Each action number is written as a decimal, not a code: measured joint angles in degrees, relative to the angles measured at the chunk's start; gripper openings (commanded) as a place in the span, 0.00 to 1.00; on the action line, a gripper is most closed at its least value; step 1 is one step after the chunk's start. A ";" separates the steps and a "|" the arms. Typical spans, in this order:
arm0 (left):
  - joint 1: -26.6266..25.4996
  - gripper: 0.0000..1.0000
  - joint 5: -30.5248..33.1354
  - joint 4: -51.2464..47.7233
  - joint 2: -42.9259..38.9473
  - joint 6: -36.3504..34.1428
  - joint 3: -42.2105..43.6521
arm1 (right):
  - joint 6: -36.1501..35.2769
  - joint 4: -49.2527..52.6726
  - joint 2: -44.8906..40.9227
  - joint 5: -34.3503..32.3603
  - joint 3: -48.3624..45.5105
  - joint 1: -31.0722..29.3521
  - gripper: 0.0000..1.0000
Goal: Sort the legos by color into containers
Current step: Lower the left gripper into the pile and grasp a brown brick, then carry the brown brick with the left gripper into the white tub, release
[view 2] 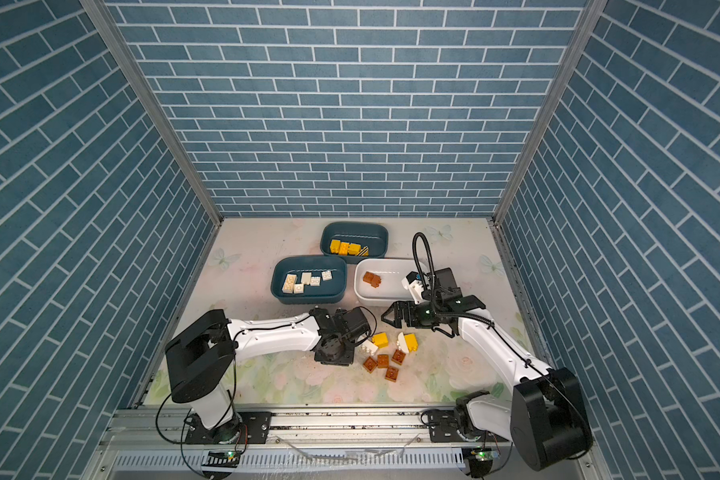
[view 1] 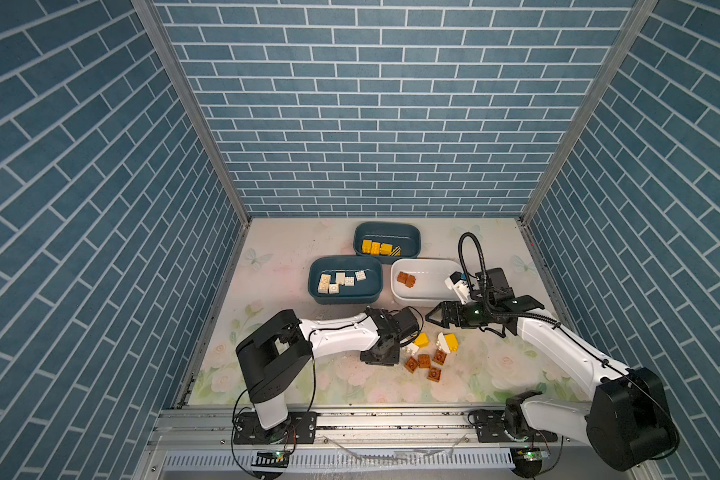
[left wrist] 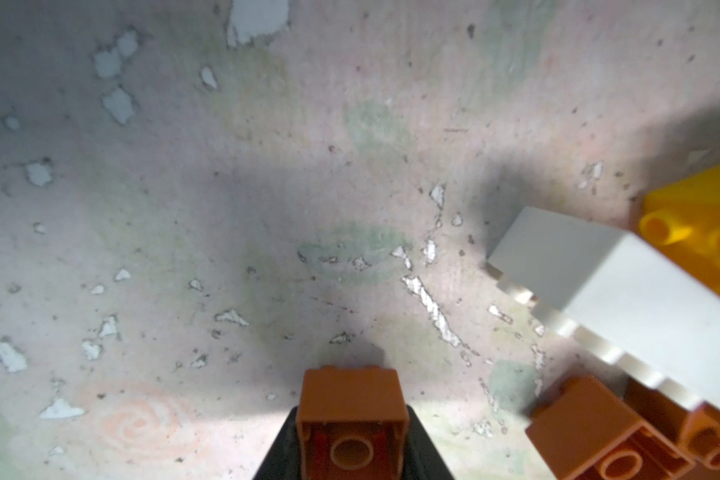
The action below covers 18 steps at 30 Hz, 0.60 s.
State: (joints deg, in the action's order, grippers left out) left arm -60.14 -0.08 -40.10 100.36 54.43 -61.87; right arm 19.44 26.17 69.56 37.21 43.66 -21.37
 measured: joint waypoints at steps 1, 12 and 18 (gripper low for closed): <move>0.02 0.31 0.07 -0.42 -0.07 -0.28 -0.17 | 0.00 0.00 0.00 0.07 0.00 0.00 0.98; 5.31 0.31 0.02 -5.60 -4.61 -9.03 -11.30 | -0.11 0.15 -0.02 0.07 2.69 0.31 0.98; 10.58 0.31 -1.75 -4.46 -1.90 -16.81 -21.79 | -0.42 0.20 -0.44 -0.57 4.52 1.27 0.99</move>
State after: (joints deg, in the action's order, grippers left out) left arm -49.56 -1.83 -44.56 98.45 37.63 -83.66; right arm 19.03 26.37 69.12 36.64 48.18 -20.10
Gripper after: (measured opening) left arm 0.351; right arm 0.985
